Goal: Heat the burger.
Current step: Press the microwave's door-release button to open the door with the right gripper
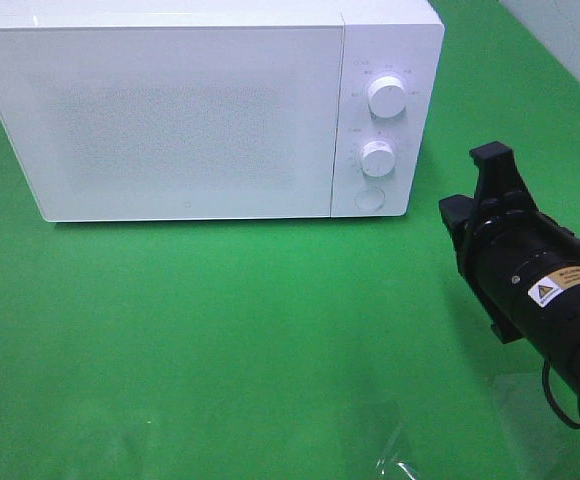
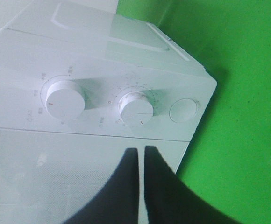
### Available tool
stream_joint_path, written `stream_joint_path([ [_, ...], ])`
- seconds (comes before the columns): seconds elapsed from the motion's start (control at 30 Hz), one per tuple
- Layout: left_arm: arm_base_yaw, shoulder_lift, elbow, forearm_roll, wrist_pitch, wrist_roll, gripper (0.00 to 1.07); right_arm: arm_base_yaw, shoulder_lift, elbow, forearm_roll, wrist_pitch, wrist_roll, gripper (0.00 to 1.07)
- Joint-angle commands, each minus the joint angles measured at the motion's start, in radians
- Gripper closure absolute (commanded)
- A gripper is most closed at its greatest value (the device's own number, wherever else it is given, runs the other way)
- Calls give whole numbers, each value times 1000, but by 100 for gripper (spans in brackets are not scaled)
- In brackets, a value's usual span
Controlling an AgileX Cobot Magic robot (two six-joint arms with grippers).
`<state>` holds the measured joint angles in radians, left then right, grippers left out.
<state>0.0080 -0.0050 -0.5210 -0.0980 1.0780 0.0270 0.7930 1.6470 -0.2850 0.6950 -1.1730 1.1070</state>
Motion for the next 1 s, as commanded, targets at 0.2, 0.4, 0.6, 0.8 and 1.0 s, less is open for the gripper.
stream_joint_path([
  [0.2, 2, -16, 2, -2, -9, 1, 7, 2, 0, -4, -16, 98, 205, 107],
  [0.4, 2, -16, 2, -2, -9, 1, 7, -4, 38, -35, -23, 115, 230, 107],
  [0.6, 2, -16, 2, -2, -9, 1, 7, -4, 122, -104, -23, 116, 265, 107],
  [0.8, 2, -16, 2, -2, -9, 1, 7, -17, 203, -190, -21, 160, 279, 107],
  [1.0, 2, -16, 2, -2, -9, 1, 7, -93, 256, -268, -62, 236, 275, 107],
])
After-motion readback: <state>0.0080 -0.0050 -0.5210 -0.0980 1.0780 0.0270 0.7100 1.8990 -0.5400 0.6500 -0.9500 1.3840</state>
